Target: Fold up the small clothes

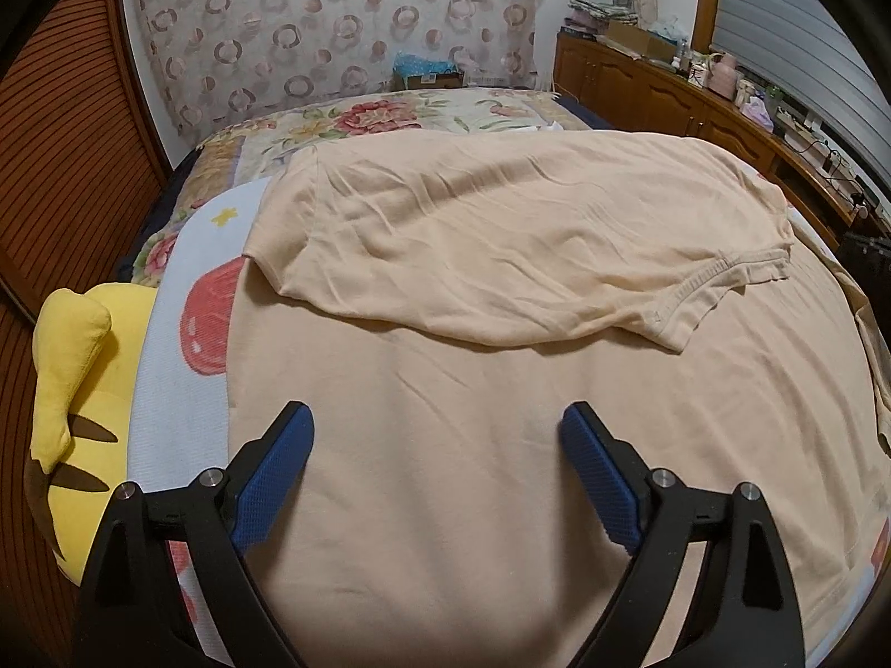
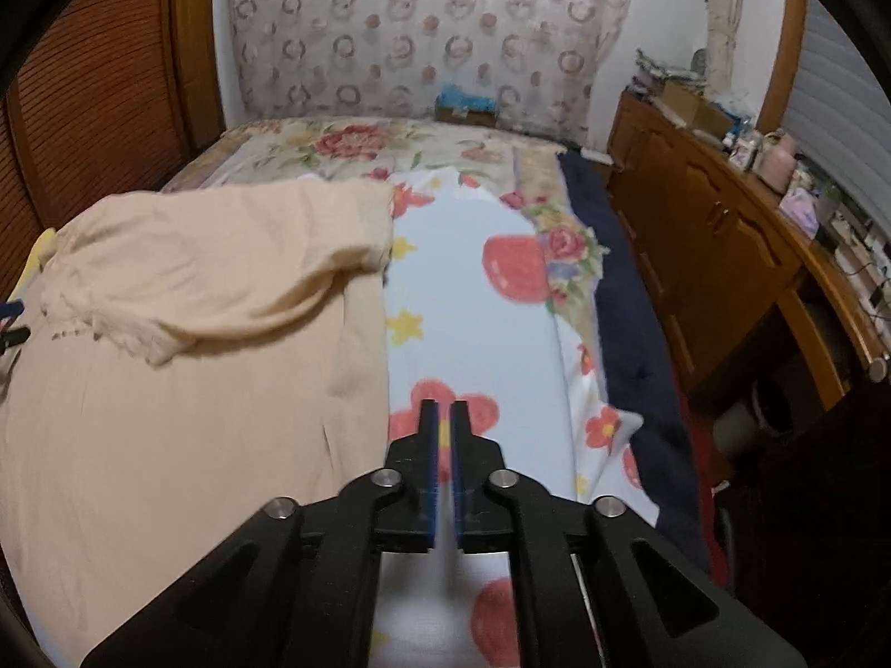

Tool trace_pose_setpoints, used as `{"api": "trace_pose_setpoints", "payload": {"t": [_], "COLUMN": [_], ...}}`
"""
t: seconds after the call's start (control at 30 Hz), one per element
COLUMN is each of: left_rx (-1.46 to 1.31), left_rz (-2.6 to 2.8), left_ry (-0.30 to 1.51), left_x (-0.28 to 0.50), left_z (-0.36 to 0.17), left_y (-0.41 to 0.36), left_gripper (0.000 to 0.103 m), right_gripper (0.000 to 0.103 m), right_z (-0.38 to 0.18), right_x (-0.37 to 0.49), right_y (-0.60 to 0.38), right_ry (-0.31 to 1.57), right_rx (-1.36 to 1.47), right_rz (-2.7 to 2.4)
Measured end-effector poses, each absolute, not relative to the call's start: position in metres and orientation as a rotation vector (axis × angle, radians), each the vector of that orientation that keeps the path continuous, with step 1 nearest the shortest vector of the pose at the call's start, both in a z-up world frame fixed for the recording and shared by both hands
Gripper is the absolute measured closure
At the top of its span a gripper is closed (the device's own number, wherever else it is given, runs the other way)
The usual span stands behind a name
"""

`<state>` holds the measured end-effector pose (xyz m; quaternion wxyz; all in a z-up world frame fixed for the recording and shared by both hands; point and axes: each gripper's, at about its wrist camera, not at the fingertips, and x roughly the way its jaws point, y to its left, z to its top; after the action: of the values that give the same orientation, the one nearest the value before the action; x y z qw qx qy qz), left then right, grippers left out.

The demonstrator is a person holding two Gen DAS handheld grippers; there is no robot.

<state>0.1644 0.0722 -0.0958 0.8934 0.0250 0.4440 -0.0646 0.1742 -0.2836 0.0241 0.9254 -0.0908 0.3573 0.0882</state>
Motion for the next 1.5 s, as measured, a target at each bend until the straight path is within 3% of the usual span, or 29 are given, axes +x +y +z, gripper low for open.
{"api": "trace_pose_setpoints", "payload": {"t": [0.07,0.13,0.6,0.83,1.03,1.23,1.5], "left_rx": [0.048,0.049,0.051,-0.002,-0.131,-0.191,-0.16], "left_rz": [-0.13,-0.129,-0.131,-0.1,-0.069,-0.064,-0.048], "left_ry": [0.926,0.93,0.935,0.892,0.878,0.911,0.922], "left_x": [0.165,0.165,0.166,0.166,0.19,0.222,0.238], "left_z": [-0.097,-0.098,-0.099,-0.088,-0.076,-0.081,-0.084], "left_y": [0.073,0.073,0.073,0.088,0.117,0.128,0.121], "left_gripper": [0.007,0.002,0.001,0.004,0.021,0.065,0.066], "right_gripper": [0.067,0.062,0.062,0.062,0.058,0.058,0.058], "right_z": [0.021,0.025,-0.006,-0.007,-0.01,-0.01,-0.012], "right_x": [0.176,0.175,0.24,0.232,0.227,0.229,0.231], "right_y": [-0.274,-0.268,-0.223,-0.214,-0.194,-0.192,-0.191], "right_ry": [0.713,0.688,0.829,0.767,0.764,0.763,0.76], "right_rx": [-0.16,-0.126,-0.051,-0.099,-0.143,-0.146,-0.152], "right_rz": [0.209,0.234,0.323,0.304,0.287,0.288,0.286]}}
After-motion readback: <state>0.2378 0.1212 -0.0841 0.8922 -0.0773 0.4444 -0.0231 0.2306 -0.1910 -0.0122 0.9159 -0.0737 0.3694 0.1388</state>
